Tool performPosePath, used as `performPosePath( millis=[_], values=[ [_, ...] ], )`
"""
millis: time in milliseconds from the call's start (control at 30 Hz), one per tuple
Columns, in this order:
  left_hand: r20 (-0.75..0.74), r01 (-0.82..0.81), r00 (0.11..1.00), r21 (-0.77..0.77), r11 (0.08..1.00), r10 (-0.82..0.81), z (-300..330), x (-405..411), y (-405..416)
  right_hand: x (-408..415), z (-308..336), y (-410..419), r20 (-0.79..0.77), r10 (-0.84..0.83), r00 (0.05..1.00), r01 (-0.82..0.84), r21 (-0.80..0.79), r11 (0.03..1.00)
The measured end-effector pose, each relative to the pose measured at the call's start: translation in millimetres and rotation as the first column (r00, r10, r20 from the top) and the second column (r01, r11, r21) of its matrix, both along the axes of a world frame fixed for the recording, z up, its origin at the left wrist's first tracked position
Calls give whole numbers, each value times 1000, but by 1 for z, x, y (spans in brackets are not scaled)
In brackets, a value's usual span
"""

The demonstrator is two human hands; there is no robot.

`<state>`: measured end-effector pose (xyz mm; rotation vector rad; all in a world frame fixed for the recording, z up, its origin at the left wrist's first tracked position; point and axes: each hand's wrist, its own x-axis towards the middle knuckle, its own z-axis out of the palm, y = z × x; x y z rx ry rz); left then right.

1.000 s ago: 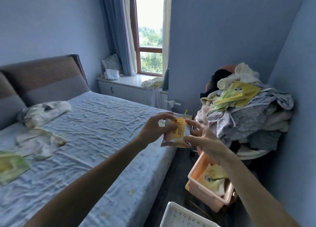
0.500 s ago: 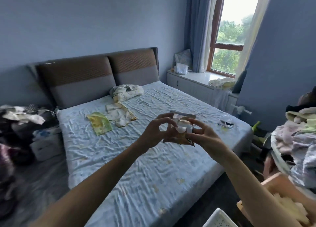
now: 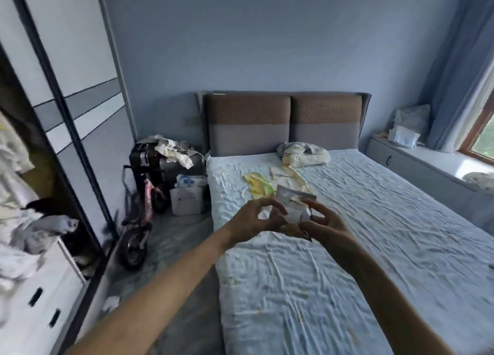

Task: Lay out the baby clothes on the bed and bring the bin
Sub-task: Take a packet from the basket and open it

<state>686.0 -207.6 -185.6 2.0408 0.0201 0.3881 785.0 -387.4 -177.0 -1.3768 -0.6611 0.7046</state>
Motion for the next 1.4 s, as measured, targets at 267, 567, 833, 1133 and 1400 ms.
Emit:
performPosePath(
  millis=[267, 567, 833, 1133, 1400],
  values=[
    [-33, -113, 993, -96, 989, 111, -18, -75, 149, -52, -13, 159, 31, 116, 993, -113, -82, 990],
    [-68, -114, 992, -202, 973, 103, -31, -63, 250, -34, -26, 265, 24, 141, 990, -138, -88, 986],
    [-78, -36, 997, -197, 980, 21, -32, 42, 361, 62, -51, 377, 22, 64, 998, -64, -7, 998],
    [-171, 133, 972, -147, 980, -158, -34, 200, 487, 197, -70, 490, -7, -93, 996, 94, 7, 996],
    [-204, 351, 909, -94, 932, -363, -34, 330, 564, 290, -81, 544, -55, -274, 960, 276, 26, 961]
  ],
)
